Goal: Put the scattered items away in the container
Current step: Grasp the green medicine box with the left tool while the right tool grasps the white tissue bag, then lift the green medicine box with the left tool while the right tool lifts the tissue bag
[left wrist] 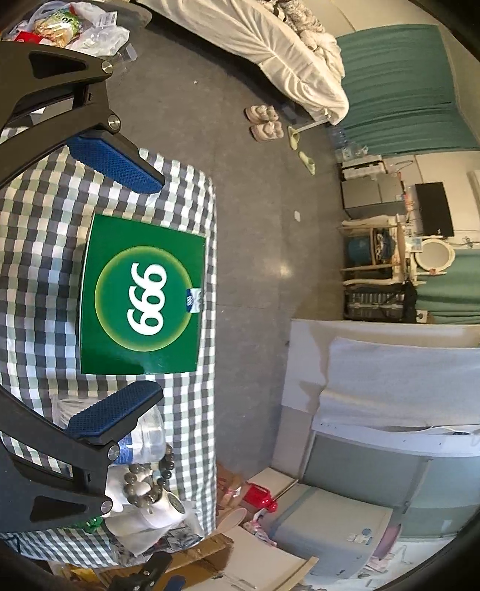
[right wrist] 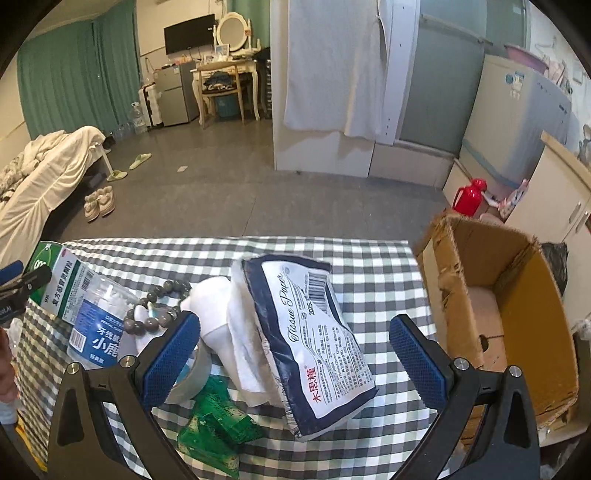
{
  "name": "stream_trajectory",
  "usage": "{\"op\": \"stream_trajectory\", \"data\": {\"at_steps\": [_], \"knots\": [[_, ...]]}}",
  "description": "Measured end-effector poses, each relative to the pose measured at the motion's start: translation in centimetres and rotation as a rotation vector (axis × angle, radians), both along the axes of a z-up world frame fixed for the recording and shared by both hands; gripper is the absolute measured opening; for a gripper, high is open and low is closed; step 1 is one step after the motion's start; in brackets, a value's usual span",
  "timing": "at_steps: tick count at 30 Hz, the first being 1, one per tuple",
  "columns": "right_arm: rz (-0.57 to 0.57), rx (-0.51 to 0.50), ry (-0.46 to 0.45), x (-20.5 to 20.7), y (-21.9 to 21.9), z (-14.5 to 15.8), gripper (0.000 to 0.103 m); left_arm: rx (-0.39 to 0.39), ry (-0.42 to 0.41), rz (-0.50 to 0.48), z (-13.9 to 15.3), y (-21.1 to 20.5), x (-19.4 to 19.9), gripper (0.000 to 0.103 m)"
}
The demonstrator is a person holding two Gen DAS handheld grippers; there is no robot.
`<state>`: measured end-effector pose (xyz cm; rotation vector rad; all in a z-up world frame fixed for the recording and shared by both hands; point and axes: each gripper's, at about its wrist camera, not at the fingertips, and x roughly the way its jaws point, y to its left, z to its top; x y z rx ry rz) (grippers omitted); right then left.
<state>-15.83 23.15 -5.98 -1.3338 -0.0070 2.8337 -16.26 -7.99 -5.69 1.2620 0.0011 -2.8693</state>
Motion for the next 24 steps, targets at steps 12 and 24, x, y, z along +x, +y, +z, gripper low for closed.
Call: {"op": "stream_trajectory", "data": {"at_steps": [12, 24], "knots": [[-0.016, 0.052, -0.076, -1.2, 1.4, -3.6, 0.103, -0.012, -0.082, -0.013, -3.5, 0.6, -1.6, 0.103], [-0.043, 0.000, -0.141, -2.3, 2.9, -5.7, 0.057, -0.016, -0.103, -0.027, -5.0, 0.6, -2.1, 0.101]]}}
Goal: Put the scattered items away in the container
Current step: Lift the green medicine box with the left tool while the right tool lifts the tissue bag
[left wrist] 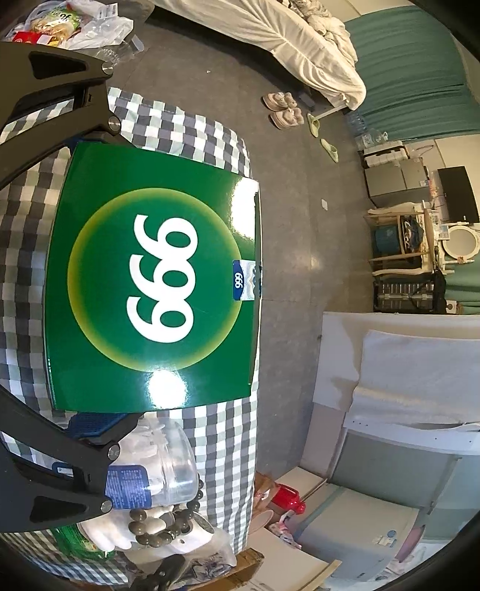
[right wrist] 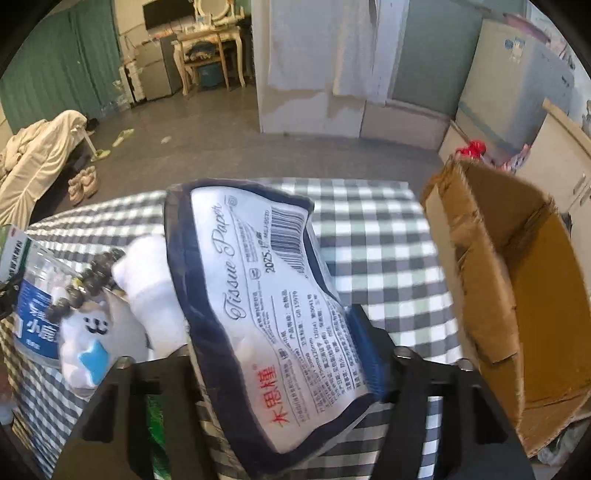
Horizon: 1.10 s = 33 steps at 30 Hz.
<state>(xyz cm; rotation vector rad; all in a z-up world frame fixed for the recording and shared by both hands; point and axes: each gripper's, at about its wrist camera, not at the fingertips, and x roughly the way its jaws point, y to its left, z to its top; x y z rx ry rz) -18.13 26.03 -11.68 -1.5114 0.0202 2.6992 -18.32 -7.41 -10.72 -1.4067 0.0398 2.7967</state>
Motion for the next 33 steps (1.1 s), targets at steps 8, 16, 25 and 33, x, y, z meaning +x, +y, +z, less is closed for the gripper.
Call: {"op": "stream_trajectory", "data": {"at_steps": [8, 16, 25, 33], "knots": [[0.011, 0.024, 0.014, 0.5, -0.4, -0.1, 0.034, -0.011, 0.006, 0.002, -0.3, 0.3, -0.1, 0.096], [0.022, 0.021, 0.033, 1.0, -1.0, 0.2, 0.025, -0.001, 0.018, 0.018, -0.5, 0.7, 0.3, 0.093], [0.052, 0.003, 0.063, 1.7, -2.5, 1.8, 0.023, 0.007, 0.049, 0.029, 1.1, 0.8, 1.1, 0.093], [0.097, -0.040, 0.153, 3.2, -3.7, 5.1, 0.023, 0.022, 0.138, 0.043, 4.7, 1.0, 2.8, 0.093]]}}
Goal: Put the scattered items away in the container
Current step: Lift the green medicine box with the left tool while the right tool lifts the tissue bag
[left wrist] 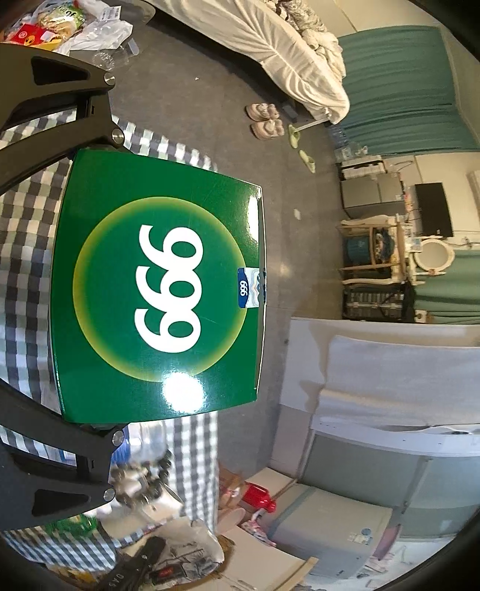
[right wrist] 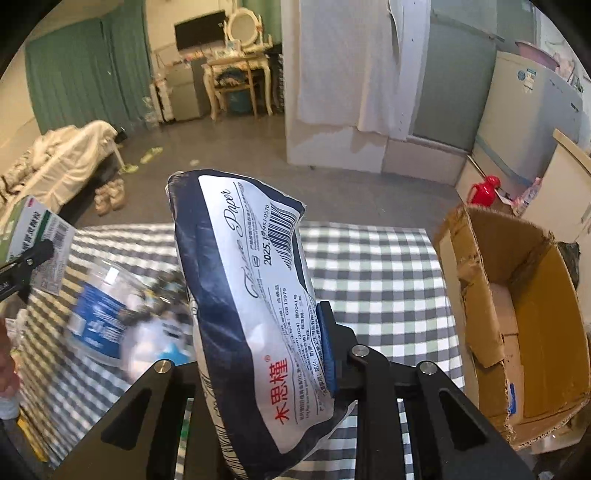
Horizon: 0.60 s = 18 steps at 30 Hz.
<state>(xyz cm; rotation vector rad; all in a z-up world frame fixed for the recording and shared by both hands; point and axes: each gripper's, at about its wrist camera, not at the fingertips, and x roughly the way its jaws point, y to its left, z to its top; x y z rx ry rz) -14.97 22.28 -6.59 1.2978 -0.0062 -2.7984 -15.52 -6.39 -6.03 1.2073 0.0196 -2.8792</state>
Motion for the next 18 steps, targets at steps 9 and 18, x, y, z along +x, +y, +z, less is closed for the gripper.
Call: {"op": "stream_trajectory", "data": {"at_steps": [9, 18], "knots": [[0.032, -0.023, 0.134, 3.2, -1.7, 4.9, 0.023, 0.044, 0.133, 0.012, 5.3, -0.4, 2.9, 0.093], [0.045, -0.052, 0.259, 6.2, -1.8, 9.2, 0.023, 0.078, 0.266, 0.008, 10.0, -0.5, 6.5, 0.093]]}}
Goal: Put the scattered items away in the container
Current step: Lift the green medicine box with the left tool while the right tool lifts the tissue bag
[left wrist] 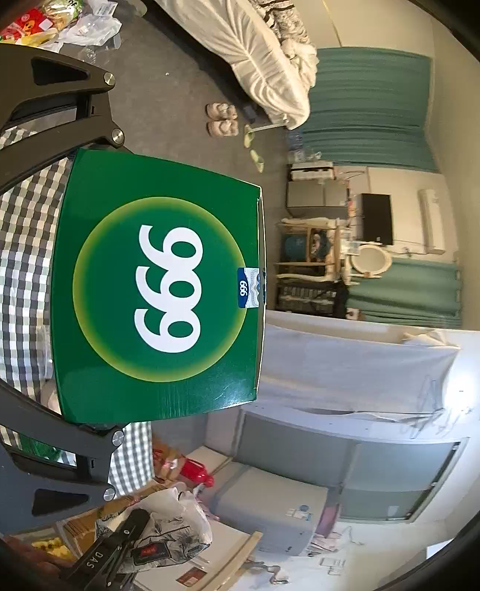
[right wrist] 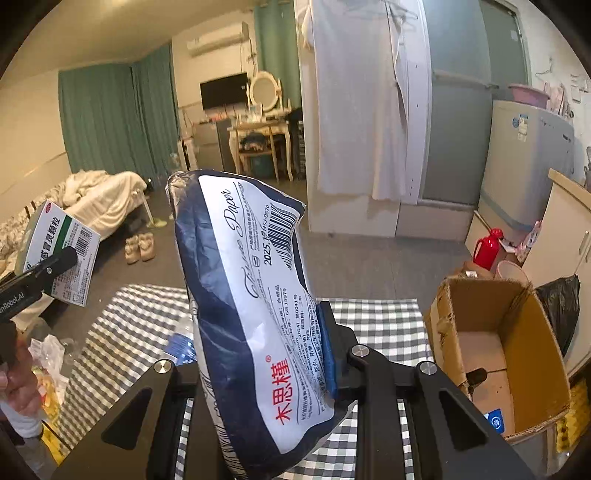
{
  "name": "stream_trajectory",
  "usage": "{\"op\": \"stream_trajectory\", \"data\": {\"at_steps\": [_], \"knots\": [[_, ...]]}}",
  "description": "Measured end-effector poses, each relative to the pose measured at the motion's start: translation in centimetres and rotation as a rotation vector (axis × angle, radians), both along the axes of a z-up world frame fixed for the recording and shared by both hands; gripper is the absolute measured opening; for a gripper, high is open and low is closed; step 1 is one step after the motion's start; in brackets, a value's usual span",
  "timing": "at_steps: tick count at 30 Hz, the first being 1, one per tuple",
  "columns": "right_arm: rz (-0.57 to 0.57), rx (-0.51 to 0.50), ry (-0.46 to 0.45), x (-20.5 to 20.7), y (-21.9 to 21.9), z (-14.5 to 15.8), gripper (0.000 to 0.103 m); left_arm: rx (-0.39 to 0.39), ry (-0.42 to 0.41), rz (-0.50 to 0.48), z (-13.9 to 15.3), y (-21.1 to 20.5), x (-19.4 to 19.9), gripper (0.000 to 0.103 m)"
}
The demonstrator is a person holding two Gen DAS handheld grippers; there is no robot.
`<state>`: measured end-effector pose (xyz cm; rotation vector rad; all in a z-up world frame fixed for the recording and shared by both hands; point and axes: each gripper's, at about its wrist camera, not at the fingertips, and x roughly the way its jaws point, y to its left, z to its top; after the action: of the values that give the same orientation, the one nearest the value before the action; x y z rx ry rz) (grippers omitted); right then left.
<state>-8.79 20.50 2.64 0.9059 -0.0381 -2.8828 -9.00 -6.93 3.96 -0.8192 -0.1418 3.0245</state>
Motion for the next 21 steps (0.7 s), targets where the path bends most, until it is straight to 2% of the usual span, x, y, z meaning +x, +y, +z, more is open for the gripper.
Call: {"op": "stream_trajectory", "data": {"at_steps": [9, 21], "knots": [[0.001, 0.009, 0.083, 2.2, -0.6, 2.3, 0.023, -0.012, 0.076, 0.022, 2.2, 0.4, 2.5, 0.093], [-0.020, 0.020, 0.085, 2.2, 0.6, 2.0, 0.023, -0.007, 0.067, 0.027, 2.0, 0.7, 2.7, 0.093]]}}
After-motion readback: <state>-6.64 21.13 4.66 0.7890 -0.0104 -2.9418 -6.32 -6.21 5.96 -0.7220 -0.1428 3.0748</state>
